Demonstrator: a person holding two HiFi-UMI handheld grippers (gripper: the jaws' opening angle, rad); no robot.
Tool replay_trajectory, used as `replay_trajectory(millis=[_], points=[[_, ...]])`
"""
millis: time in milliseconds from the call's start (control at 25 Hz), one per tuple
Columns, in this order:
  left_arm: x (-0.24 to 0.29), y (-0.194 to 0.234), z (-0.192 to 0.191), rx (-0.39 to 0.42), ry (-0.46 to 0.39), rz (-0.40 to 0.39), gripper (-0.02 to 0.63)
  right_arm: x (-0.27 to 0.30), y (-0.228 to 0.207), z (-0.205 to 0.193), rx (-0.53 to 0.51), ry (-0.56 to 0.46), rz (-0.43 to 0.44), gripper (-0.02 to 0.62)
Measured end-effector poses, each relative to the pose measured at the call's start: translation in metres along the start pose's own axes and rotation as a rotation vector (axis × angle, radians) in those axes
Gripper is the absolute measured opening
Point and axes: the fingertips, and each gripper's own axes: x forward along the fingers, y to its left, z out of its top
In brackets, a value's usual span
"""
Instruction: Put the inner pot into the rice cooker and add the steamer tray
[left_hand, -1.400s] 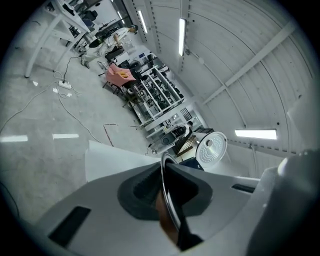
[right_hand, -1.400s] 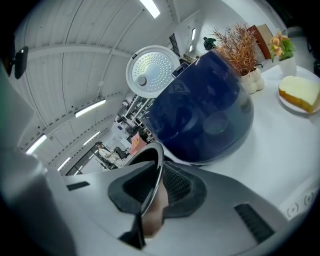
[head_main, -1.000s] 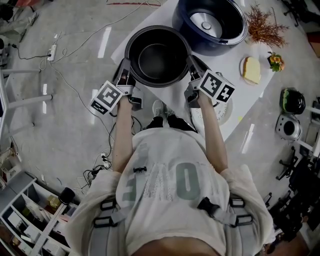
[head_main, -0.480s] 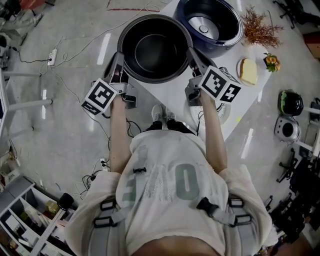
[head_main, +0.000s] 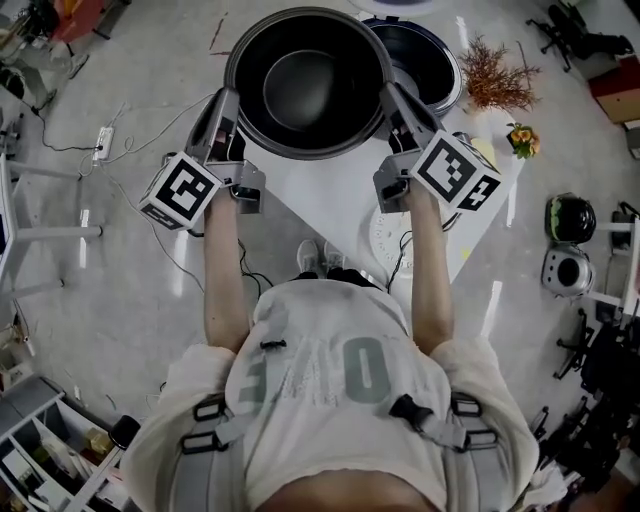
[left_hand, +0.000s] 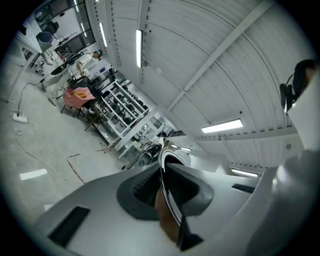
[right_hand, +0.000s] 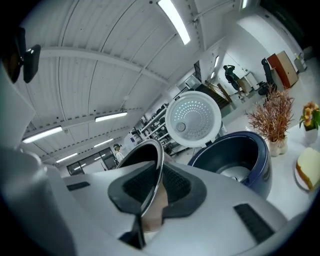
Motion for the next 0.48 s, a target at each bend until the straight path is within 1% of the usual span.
replay_trajectory(millis=[120, 240, 360, 480], points=[[0.014, -0.018, 0.015, 0.018, -0.025, -0.053, 0.041, -0.001, 0.008, 0.028, -0.02, -0.057, 0.016, 0.051], [0.03, -0.032, 0.025, 0.04, -0.036, -0.09, 0.043, -0.005, 0.01, 0.051, -0.055, -0.099, 0.009, 0.052], [0.047, -0.051, 0.025, 0.05, -0.032, -0.129, 0.043, -0.014, 0.004, 0.07, -0.084, -0.129, -0.017, 0.054], [0.066, -0.065, 0.021, 0.054, -0.019, -0.166, 0.043, -0.022, -0.008, 0.085, -0.088, -0.16, -0.045, 0.055]])
